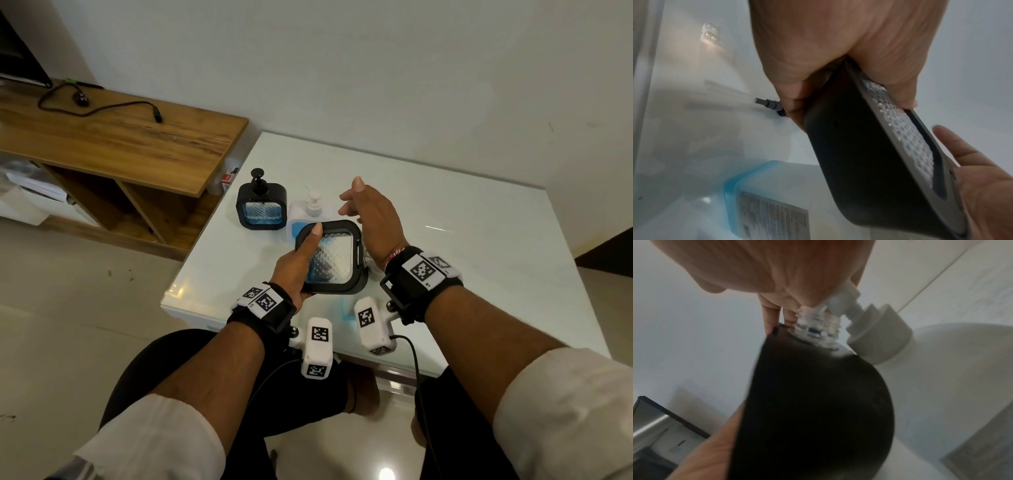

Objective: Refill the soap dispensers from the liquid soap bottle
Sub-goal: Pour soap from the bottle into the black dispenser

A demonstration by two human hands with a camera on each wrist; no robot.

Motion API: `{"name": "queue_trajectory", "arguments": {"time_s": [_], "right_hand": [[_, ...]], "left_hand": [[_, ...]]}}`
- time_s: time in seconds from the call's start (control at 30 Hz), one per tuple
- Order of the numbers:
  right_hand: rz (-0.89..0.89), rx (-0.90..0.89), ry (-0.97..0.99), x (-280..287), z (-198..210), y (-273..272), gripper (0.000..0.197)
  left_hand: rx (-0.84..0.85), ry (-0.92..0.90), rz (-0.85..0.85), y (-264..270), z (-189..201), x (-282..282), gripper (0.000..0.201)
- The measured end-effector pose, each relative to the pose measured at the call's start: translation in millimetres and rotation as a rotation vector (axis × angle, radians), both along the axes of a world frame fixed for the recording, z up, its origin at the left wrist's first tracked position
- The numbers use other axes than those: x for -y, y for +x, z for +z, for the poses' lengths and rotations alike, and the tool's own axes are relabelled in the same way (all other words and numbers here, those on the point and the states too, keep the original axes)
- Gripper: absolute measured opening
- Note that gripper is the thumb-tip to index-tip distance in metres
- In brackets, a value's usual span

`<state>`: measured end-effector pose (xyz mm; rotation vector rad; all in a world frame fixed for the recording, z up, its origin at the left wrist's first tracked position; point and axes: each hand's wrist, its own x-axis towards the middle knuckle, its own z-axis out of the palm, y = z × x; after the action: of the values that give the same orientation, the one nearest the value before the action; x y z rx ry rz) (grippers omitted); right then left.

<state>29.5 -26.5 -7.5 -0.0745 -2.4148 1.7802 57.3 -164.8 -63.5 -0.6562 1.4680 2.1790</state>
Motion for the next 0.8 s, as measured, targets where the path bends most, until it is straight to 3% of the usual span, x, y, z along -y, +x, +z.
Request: {"name": "queue_trajectory", "arguments": {"time_s": [0.23,0.53,0.67,0.8], "right_hand": [[0.027,0.0,-0.031,-0.7,5.5,0.6,0.058],[0.062,-0.035,0.11,2.4,-1.5,2.0,0.067],[0.05,-0.013,0.024,-0.2,3.7,0.9,0.058],[0.066,0.007,-0.006,-0.7,6.9,-1.0,0.058]], "left_hand": [[0.013,-0.004,0.009,3.8,-4.2,0.9,0.103],[-0.001,0.021,0.007,1.9,-5.6,0.6,0.101],[-0.005,0.018,0.007,2.8,-6.3,0.8,0.101],[-0.005,0.025,0.01,2.2,-3.5,0.9,0.089]]}}
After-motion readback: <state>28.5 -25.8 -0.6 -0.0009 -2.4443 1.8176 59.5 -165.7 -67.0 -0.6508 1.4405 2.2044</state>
